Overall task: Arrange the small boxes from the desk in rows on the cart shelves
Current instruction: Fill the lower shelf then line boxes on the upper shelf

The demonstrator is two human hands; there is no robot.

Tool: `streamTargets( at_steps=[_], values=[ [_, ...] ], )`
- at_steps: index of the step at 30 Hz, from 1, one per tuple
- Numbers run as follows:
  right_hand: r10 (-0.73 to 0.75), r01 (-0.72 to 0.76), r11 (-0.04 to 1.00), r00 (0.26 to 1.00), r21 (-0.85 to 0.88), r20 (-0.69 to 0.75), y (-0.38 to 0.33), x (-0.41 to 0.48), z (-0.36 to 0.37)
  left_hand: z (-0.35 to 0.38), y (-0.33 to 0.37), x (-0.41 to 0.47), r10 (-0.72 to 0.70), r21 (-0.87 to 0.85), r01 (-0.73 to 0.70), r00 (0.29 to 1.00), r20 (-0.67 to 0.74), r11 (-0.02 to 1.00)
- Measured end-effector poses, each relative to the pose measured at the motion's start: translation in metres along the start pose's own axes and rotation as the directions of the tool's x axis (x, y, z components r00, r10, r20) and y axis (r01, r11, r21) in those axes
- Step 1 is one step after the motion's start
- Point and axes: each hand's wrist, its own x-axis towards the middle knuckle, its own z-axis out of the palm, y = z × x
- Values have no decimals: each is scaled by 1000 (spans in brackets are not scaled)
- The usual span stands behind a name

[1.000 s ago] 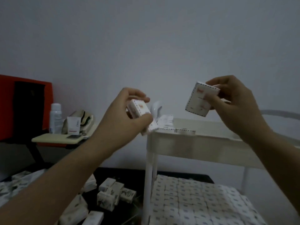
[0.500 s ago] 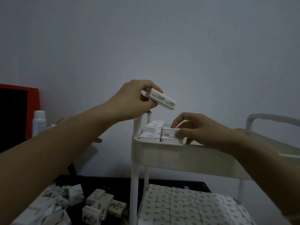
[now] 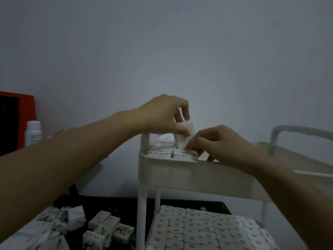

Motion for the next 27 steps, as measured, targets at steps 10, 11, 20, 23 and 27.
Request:
streamTargets(
  at_steps=[10, 11, 20, 23, 27],
  values=[
    [-166, 116, 978, 935, -173, -314, 1, -4, 6, 9, -1, -4, 44, 10, -49, 956, 289, 999],
    [-202, 138, 969, 921, -205, -332, -2, -6, 8, 10, 0, -5, 38, 48, -55, 952, 303, 997],
    [-590, 512, 807, 720, -293, -366, -45, -52, 69, 6, -22, -90, 141, 19, -145, 914, -380, 989],
    [-621, 598, 782, 770, -177, -144, -57, -71, 113, 17, -45, -160, 7, -39, -31, 870, -493, 999],
    [-495, 534, 831, 838, -157, 228, -53, -75, 192, 59, -84, -257, -323, -237, 249, 875, -360, 939]
  ],
)
